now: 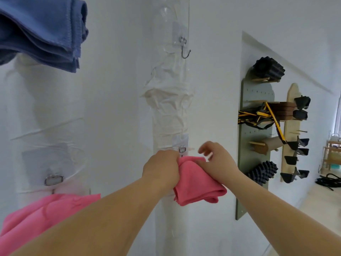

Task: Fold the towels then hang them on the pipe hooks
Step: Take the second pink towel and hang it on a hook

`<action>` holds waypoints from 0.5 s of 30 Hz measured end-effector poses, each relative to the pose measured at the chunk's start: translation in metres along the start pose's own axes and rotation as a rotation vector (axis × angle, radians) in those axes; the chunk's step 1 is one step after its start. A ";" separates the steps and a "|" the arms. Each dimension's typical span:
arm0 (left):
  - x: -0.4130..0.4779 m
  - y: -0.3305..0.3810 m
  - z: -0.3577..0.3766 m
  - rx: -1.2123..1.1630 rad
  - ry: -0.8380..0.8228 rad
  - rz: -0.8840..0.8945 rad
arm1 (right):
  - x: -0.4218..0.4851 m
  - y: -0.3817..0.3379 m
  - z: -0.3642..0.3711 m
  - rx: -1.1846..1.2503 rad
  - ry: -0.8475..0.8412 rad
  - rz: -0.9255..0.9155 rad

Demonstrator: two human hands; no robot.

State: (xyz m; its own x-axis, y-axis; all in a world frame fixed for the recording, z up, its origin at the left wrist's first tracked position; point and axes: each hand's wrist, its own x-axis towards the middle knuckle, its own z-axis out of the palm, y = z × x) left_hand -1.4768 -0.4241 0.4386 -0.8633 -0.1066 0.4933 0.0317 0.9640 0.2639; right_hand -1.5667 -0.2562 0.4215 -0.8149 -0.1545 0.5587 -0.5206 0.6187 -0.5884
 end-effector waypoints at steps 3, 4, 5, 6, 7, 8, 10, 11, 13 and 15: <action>0.004 -0.003 -0.002 0.040 -0.012 -0.008 | -0.003 -0.017 -0.017 0.050 -0.246 -0.063; 0.005 -0.004 -0.003 0.055 -0.011 0.000 | -0.005 -0.021 -0.022 0.077 -0.341 -0.012; 0.006 -0.005 -0.003 0.078 -0.010 0.010 | -0.007 -0.024 -0.025 0.104 -0.403 0.025; 0.007 -0.004 -0.003 0.096 -0.010 0.019 | -0.007 -0.023 -0.028 0.114 -0.443 0.038; 0.007 -0.004 -0.002 0.103 -0.020 0.025 | -0.009 -0.022 -0.028 0.118 -0.472 0.039; 0.007 -0.003 -0.001 0.094 -0.037 0.032 | -0.010 -0.021 -0.029 0.106 -0.495 0.025; 0.004 -0.001 0.001 0.071 -0.086 0.072 | -0.010 -0.018 -0.026 0.064 -0.505 -0.003; 0.002 0.001 0.001 0.086 -0.105 0.119 | -0.010 -0.018 -0.025 0.045 -0.500 -0.026; -0.003 0.005 0.000 0.143 -0.093 0.192 | -0.010 -0.021 -0.022 0.017 -0.491 -0.052; -0.008 0.009 -0.001 0.243 -0.010 0.253 | -0.009 -0.022 -0.020 -0.002 -0.472 -0.048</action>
State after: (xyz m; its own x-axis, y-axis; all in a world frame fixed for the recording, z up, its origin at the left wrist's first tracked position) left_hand -1.4690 -0.4149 0.4376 -0.8483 0.1446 0.5094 0.1260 0.9895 -0.0711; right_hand -1.5423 -0.2534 0.4410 -0.8167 -0.5158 0.2587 -0.5608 0.6036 -0.5667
